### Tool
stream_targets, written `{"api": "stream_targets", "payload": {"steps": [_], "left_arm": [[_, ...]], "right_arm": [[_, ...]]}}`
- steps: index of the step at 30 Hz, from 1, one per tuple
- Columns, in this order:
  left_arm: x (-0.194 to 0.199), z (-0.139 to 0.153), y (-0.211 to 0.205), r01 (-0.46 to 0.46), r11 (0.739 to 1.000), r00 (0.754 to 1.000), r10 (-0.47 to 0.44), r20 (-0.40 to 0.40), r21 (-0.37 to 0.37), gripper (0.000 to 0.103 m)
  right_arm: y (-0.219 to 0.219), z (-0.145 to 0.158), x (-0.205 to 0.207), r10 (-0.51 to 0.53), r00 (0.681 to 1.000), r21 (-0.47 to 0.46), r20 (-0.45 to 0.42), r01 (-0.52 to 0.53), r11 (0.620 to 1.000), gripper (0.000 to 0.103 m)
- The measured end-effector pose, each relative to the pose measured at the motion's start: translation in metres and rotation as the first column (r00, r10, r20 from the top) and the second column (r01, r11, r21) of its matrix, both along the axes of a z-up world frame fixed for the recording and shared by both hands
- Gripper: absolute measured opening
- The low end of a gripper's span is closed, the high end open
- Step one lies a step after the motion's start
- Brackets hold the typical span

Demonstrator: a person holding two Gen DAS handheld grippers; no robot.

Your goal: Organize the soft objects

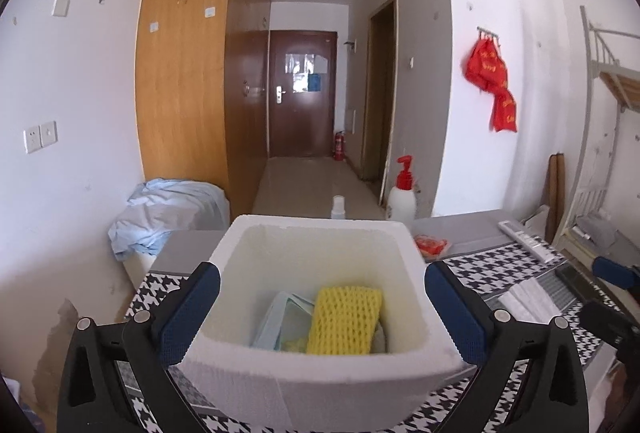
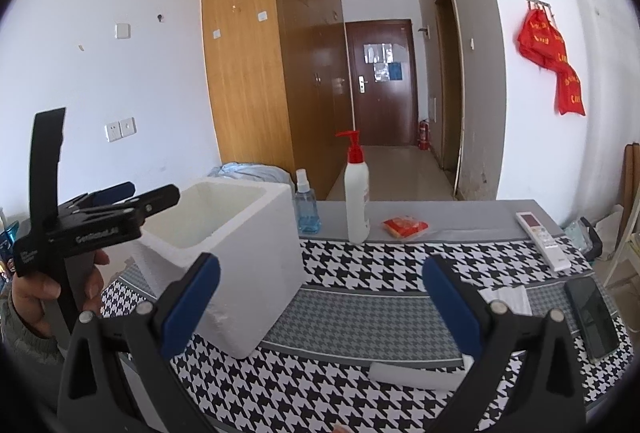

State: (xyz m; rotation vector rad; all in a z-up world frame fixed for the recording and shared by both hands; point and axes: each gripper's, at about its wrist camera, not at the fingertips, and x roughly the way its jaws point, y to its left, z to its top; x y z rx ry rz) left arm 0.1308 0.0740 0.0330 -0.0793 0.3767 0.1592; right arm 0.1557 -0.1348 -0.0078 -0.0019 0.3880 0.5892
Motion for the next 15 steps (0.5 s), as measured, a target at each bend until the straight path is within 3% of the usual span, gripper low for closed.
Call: {"api": "stream_targets", "payload": {"steps": [10,15], "left_arm": [[-0.048,0.013,-0.017,-0.016,1.000,0.993,0.013,0.114,0.024,0.102],[-0.068,0.013,-0.026,-0.031,0.998,0.991,0.025,0.129,0.047,0.102]], "right_arm": [[-0.009,0.001,-0.019,-0.009,1.000,0.007,0.027,0.009,1.000,0.102],[-0.014,0.004,-0.030,-0.007,1.000,0.025,0.026,0.007,1.000,0.102]]}}
